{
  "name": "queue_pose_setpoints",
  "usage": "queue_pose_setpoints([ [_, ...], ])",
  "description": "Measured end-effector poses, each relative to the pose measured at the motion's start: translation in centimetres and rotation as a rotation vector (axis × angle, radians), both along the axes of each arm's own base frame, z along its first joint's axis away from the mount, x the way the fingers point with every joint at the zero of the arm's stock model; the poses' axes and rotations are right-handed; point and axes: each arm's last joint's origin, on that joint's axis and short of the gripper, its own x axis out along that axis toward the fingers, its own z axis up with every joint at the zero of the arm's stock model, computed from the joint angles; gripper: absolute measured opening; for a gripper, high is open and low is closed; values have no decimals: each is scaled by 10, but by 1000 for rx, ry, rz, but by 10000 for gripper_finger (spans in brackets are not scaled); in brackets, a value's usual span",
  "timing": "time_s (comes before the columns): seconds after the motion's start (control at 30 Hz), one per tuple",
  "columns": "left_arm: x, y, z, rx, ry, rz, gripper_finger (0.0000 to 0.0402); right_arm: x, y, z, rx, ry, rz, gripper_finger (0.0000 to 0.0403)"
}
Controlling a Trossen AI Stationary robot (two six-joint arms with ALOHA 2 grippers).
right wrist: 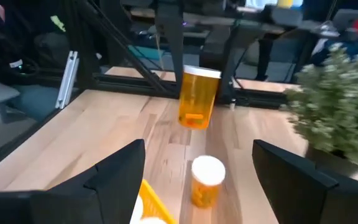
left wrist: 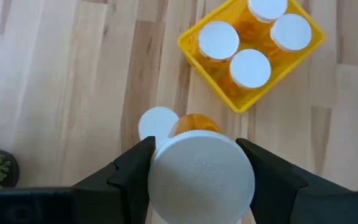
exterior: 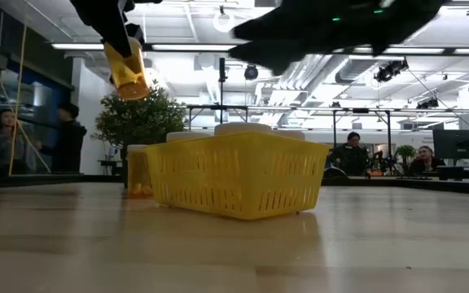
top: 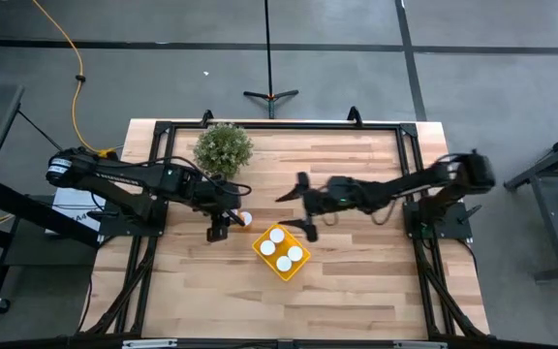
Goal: Pick and place pill bottles into a basket
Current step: Put the pill bottle into the yellow transparent bin
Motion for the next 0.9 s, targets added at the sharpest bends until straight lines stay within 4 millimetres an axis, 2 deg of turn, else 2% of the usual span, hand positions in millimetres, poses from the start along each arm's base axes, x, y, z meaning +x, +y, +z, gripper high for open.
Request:
queue_pose_setpoints([
  [0.23,0,0,0,-7,4,-5,241,57,0,-3,10,72,89,287],
  [0.37,0,0,0,1,-1,-19,263,76,1,-3,22,120,115,287],
  [0.57,2,0,1,12,-16,-40,238,83,-12,-4,47,104,60,287],
  [0.73,3,-1,1,15,-30,-47,238,82,-17,-5,52,108,58,287],
  [0.9,3,0,2,19,-32,-44,262,83,-14,-5,51,109,70,287],
])
